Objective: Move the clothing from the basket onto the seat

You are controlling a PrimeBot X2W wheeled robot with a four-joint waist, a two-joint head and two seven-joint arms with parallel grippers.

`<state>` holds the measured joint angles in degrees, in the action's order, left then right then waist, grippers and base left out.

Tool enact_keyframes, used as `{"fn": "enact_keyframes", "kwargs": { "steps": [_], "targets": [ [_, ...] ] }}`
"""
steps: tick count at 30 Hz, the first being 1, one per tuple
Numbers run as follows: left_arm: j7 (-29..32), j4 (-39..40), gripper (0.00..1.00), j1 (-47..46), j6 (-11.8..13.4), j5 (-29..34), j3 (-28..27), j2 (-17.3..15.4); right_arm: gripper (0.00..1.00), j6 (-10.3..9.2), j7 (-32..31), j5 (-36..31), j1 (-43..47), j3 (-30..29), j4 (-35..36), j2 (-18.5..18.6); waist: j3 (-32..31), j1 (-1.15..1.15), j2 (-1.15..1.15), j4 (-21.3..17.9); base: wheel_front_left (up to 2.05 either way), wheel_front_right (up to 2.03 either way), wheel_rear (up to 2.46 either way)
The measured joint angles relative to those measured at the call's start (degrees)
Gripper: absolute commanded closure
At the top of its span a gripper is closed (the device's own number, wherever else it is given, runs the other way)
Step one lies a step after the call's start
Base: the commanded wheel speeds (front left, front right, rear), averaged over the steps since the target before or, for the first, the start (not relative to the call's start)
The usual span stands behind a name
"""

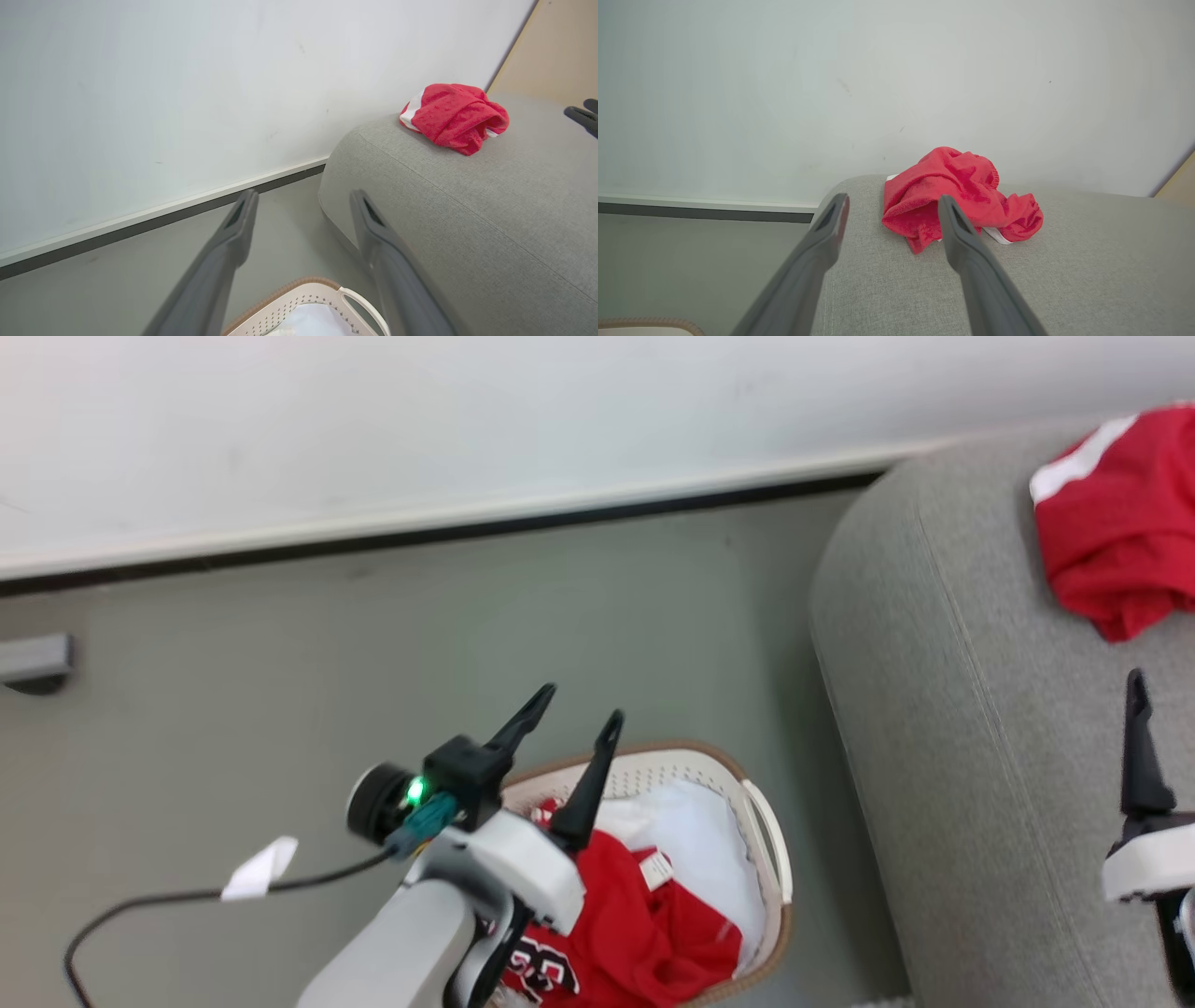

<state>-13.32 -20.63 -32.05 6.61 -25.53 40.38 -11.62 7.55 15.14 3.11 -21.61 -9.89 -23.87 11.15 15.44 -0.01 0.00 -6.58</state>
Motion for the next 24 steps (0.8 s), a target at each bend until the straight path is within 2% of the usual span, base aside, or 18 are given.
{"fn": "enact_keyframes", "kwargs": {
  "steps": [7, 14, 20, 24],
  "targets": [
    [-1.66, -0.99, 0.00, 7.25, 2.04, -0.69, -3.65, -1.26, 0.00, 0.00, 0.01, -0.44, 6.82, 2.22, 5.54, -3.12, -6.76, 0.00, 0.00, 3.90, 0.00, 0.00, 0.00],
    [-1.80, 2.57, 0.00, 14.88, 2.86, 1.80, -10.00, -1.74, 0.00, 0.00, 0.01, -0.51, 11.80, 3.83, 7.25, -5.92, -11.91, -0.01, 0.00, 8.56, 0.00, 0.00, 0.00],
    [-1.80, 4.94, 0.00, 20.85, 2.35, 4.53, -16.64, -1.32, 0.00, 0.01, 0.01, -0.59, 15.78, 6.58, 6.04, -7.46, -15.54, -0.01, 0.00, 10.71, 0.00, 0.00, 0.00],
    [-1.80, 5.87, 0.00, 23.98, 0.99, 6.94, -20.56, -0.34, 0.00, 0.00, 0.01, -0.18, 17.70, 6.73, 5.20, -7.90, -16.87, -0.01, 0.00, 10.83, 0.00, 0.00, 0.00]
  ]
}}
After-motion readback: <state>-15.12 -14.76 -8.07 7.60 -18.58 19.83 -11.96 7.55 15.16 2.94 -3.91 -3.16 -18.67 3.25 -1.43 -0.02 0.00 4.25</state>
